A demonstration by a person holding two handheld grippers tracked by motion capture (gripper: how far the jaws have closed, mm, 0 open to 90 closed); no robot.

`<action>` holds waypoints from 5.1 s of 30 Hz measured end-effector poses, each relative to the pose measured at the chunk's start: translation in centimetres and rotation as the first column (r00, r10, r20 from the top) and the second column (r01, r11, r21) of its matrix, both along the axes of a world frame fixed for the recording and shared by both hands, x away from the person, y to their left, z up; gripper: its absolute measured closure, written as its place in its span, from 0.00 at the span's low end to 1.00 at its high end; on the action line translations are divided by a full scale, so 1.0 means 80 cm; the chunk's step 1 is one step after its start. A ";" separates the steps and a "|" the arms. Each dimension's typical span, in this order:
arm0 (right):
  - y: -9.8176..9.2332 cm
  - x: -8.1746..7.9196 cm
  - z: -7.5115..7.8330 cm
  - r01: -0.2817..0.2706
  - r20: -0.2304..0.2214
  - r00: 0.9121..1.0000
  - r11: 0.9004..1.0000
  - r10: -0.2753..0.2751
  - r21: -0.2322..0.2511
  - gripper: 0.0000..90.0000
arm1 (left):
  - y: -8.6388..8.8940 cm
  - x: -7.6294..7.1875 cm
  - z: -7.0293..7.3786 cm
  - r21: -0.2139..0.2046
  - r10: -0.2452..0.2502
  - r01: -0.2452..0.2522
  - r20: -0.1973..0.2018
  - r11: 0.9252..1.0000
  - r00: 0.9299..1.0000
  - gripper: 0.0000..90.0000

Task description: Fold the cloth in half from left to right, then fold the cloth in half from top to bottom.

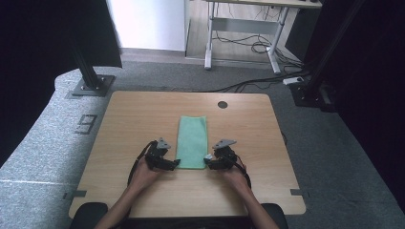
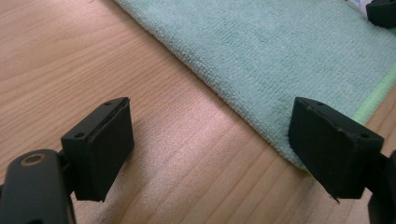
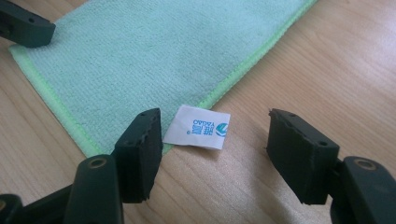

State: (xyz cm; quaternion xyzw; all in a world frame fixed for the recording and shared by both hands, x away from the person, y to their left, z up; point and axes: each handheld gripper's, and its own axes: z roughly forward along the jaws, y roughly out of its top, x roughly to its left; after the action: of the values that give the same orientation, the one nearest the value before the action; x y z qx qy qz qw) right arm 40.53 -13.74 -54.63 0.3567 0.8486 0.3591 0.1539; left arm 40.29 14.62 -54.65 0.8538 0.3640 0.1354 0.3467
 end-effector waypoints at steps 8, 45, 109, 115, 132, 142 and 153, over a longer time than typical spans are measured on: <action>-0.002 -0.009 0.012 -0.013 0.028 1.000 1.000 0.013 -0.001 0.28 | 0.000 -0.016 0.019 -0.015 -0.041 0.041 0.035 0.999 0.999 0.16; -0.071 -0.053 -0.008 0.062 -0.041 0.997 0.998 -0.063 -0.027 0.00 | 0.059 -0.063 -0.002 0.052 0.029 -0.028 -0.009 0.998 1.000 0.00; -0.025 -0.021 0.021 0.008 0.006 1.000 1.000 -0.008 0.028 0.01 | 0.009 -0.006 0.028 -0.037 0.007 -0.007 0.006 0.999 1.000 0.01; -0.005 0.000 0.024 0.019 0.012 1.000 1.000 -0.019 0.018 0.01 | -0.004 0.010 0.023 -0.015 0.019 -0.018 0.018 1.000 1.000 0.01; 0.012 0.010 -0.004 0.028 -0.013 1.000 0.999 -0.028 -0.043 0.02 | -0.009 0.007 -0.001 0.052 0.028 -0.029 0.012 0.998 1.000 0.02; 0.013 -0.024 -0.003 -0.014 -0.009 1.000 0.998 0.014 -0.056 0.01 | -0.008 -0.027 0.000 0.052 0.001 0.000 -0.016 0.999 1.000 0.02; 0.007 -0.055 -0.004 -0.041 -0.012 0.999 0.998 0.040 -0.053 0.00 | -0.013 -0.063 0.007 0.074 -0.033 0.037 -0.060 0.997 0.998 0.03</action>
State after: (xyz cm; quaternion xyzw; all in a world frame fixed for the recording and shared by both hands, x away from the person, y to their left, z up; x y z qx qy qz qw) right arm 36.11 -13.18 -54.97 0.3371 0.8658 0.3373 0.1514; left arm 35.23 13.58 -54.07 0.8762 0.3535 0.1178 0.3058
